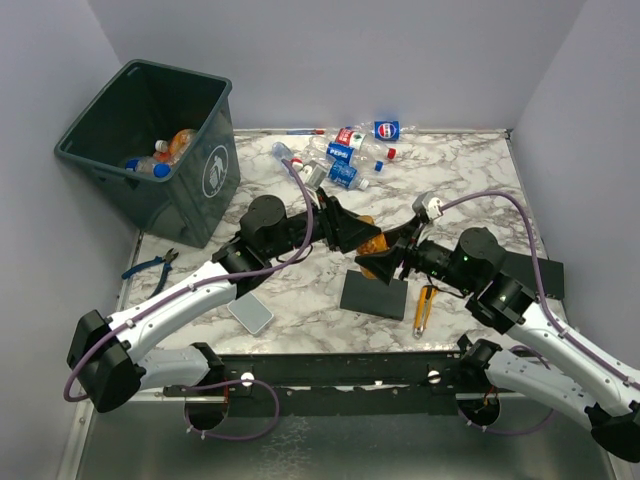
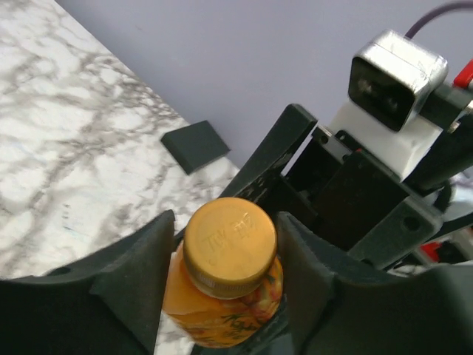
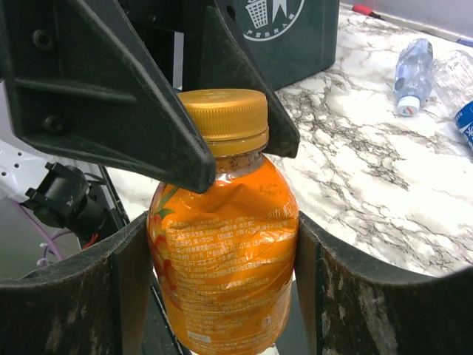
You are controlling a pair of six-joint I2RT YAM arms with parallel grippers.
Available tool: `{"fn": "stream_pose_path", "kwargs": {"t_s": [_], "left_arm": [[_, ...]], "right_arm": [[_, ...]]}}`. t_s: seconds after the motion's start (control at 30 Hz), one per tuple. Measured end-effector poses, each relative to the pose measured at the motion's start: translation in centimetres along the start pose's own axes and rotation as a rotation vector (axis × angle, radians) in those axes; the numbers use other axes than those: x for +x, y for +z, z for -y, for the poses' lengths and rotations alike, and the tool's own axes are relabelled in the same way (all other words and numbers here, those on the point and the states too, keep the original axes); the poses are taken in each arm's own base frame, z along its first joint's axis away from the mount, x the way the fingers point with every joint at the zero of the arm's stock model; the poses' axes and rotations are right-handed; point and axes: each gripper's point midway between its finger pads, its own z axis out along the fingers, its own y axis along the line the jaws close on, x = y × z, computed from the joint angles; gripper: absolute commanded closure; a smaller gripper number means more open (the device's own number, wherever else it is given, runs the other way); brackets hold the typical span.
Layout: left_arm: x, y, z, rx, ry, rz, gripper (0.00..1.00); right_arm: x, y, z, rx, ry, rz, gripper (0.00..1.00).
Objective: Put the plastic bottles in the bin
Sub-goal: Pick up the plastic bottle at the center of the board, then place the plastic bottle in the trash bin.
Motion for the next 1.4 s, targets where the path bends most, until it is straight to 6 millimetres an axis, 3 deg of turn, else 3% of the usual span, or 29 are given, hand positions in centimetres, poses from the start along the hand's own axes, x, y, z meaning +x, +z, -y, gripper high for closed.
{"fn": "stream_pose_path", "kwargs": {"t_s": [0.1,0.37,0.43,0.6,0.63,0.8,1.0,1.2,1.4], "left_arm": [[-0.1,0.1,0.4,0.015,-0.034,0.002,0.38],[0.2,0.2,0.4,0.036,-0.061,0.005,0.91],[0.2,0.2,0.3,0.038,-0.064,0.007,1.00],[0.3,0.2,0.1,0.031,-0.063,0.011,1.00],[0.4,0.1,-0.1,0.026,-0.064,0.012,1.00],[0.0,-0.4,-0.3,0.003,-0.050,0.044,1.00],[-2.4,-1.4,0.0,-0.033,0.006,0.141,1.00],[-5.3,-2.7,-0.7,-0.144,0.126,0.227,1.00],[-12.1,-3.8,0.9,-0.254,0.278,0.351,1.00]], "right_arm": [[-0.1,-0.1,0.0,0.000,-0.010,0.012,0.81],[0.0,-0.4,0.3,0.016,-0.012,0.028,0.80],[0.0,-0.4,0.4,0.019,-0.012,0.028,0.70],[0.4,-0.2,0.5,0.027,0.007,0.013,0.03],[0.5,0.0,0.5,0.029,0.017,0.004,0.01],[0.6,0.2,0.6,0.041,0.055,-0.039,0.00],[-0.9,-0.7,0.0,0.048,0.091,-0.023,0.00],[-6.6,-2.9,-1.2,0.065,0.125,0.113,0.00],[-11.2,-5.7,-1.1,0.129,0.142,0.263,0.00]]}}
